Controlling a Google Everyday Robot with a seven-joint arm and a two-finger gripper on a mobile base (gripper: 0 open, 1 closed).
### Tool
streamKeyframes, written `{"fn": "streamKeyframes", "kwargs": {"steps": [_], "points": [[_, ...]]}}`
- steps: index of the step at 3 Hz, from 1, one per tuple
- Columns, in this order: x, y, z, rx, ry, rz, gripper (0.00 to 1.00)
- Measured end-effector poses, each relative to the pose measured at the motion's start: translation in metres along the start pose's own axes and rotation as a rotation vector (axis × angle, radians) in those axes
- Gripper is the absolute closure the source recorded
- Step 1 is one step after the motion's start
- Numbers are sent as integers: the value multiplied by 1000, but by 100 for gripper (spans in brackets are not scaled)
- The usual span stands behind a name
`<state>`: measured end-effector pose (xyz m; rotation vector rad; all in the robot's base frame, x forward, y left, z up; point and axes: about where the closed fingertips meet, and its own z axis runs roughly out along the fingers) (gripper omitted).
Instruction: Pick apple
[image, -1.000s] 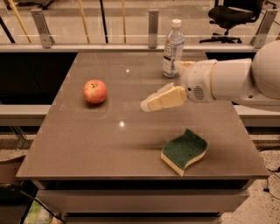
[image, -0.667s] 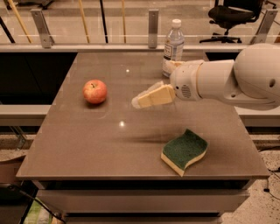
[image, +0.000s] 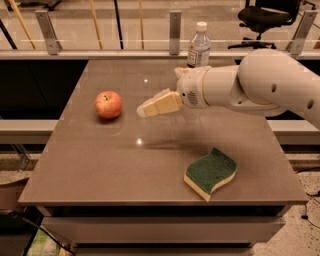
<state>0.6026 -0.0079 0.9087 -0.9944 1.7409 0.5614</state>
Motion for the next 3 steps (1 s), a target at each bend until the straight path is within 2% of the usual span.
{"fn": "streamKeyframes", "kwargs": {"steps": [3], "points": [[-1, 2, 67, -88, -16, -35, 0]]}}
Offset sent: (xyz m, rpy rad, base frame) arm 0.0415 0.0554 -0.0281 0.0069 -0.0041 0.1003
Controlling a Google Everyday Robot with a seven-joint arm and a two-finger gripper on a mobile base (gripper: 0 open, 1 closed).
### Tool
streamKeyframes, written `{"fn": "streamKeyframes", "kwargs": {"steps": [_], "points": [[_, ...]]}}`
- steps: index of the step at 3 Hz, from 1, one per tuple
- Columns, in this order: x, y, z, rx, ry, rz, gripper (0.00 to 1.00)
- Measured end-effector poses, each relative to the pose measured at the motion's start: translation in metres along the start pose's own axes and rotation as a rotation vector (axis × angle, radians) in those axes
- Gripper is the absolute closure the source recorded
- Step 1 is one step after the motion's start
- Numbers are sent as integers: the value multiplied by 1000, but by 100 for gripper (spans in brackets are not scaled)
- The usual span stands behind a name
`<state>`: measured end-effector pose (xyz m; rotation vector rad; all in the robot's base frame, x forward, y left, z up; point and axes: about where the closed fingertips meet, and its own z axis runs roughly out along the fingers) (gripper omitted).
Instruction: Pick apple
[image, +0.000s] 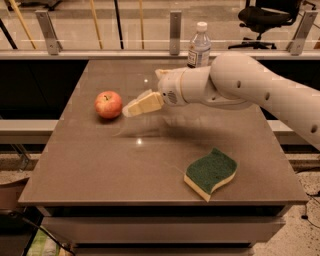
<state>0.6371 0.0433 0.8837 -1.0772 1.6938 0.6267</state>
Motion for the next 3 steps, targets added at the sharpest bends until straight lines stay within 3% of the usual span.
{"fn": "streamKeyframes", "kwargs": {"steps": [3], "points": [[7, 26, 53, -126, -29, -3, 0]]}}
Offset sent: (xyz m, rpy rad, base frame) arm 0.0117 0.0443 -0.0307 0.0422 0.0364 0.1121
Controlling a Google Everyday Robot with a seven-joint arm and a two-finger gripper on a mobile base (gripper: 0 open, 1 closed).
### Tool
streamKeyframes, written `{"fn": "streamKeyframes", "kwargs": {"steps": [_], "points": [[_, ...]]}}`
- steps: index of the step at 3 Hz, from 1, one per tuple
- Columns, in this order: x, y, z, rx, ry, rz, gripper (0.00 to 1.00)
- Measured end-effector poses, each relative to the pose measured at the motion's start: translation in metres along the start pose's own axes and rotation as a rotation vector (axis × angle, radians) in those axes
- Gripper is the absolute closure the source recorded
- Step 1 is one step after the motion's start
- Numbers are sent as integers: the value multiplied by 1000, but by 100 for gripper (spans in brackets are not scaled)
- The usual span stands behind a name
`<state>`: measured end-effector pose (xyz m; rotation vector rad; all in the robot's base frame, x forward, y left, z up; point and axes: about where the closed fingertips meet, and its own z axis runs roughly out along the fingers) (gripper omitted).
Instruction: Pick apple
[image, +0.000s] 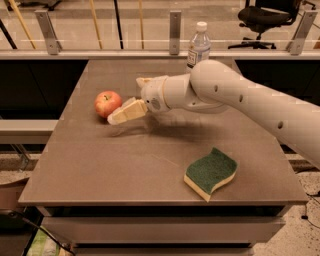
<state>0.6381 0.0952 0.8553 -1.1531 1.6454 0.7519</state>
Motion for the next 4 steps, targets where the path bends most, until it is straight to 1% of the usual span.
{"fn": "streamKeyframes", "kwargs": {"steps": [1, 2, 3, 4], "points": [[-2, 14, 14, -36, -16, 1, 0], [-4, 23, 23, -61, -26, 3, 0], [-10, 25, 32, -86, -37, -1, 0], [-17, 23, 36, -112, -55, -18, 17]]}}
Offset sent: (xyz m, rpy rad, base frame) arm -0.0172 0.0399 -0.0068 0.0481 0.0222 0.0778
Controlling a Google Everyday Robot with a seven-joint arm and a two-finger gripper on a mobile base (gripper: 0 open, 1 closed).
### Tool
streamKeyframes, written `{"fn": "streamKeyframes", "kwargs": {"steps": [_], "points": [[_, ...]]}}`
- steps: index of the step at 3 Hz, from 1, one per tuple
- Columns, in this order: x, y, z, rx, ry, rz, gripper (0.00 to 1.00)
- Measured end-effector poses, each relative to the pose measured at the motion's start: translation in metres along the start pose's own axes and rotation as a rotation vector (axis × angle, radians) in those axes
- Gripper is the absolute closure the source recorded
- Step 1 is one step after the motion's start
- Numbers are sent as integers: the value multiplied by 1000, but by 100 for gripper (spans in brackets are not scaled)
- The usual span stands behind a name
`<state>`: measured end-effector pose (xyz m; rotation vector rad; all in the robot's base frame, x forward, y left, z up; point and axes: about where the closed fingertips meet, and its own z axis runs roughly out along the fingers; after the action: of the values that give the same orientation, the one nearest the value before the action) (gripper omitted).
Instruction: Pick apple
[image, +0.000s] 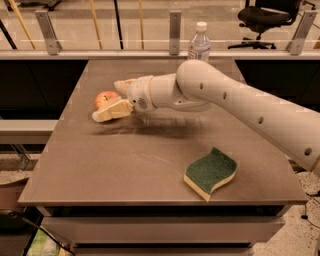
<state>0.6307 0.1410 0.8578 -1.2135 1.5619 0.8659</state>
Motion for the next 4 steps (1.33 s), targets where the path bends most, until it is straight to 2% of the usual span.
{"fn": "streamKeyframes", "kwargs": {"steps": [3, 4], "points": [[-2, 5, 5, -11, -1, -2, 87], [-2, 6, 7, -15, -1, -3, 100]]}}
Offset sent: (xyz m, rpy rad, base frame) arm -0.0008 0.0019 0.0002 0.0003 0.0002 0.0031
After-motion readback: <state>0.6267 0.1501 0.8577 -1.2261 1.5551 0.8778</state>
